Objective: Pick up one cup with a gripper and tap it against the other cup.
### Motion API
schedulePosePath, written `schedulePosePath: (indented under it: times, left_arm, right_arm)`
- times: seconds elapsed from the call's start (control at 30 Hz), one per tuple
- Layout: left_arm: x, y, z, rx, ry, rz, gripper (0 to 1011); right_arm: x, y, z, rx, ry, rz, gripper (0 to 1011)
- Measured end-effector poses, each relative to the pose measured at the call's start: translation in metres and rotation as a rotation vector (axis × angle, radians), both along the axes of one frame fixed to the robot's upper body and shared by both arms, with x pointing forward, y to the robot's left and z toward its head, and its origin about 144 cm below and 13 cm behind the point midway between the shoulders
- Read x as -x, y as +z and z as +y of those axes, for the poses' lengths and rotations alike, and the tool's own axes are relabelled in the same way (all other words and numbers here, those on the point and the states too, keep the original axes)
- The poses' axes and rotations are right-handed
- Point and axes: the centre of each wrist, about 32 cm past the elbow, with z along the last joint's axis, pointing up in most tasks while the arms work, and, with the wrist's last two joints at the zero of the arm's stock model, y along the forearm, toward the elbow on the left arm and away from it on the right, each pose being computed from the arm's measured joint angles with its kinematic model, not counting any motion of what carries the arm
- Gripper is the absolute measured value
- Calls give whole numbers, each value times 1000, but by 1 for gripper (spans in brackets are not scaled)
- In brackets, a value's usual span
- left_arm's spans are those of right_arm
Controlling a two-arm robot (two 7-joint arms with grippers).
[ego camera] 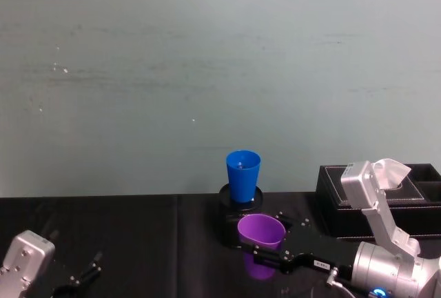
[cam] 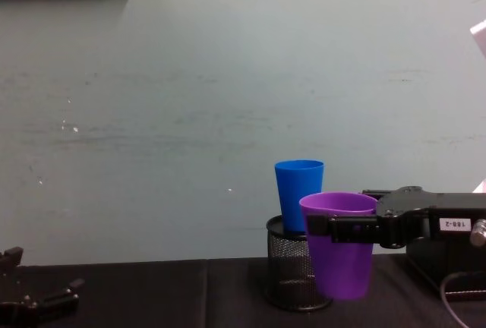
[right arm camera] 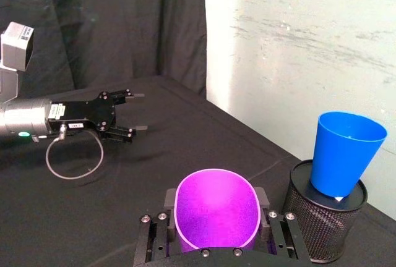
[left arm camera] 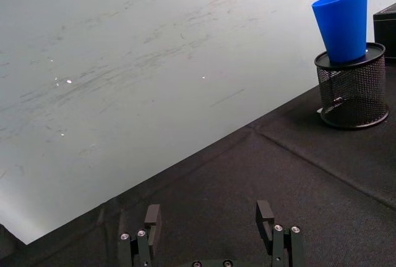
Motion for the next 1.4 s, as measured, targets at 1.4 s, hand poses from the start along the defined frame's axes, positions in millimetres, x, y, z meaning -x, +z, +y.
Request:
schedulePosePath:
  times: [1.4]
  left_arm:
    - [0, 0, 0, 0, 0, 0, 1000]
  right_arm:
    - [-52, 1, 11, -36, -64, -12, 721]
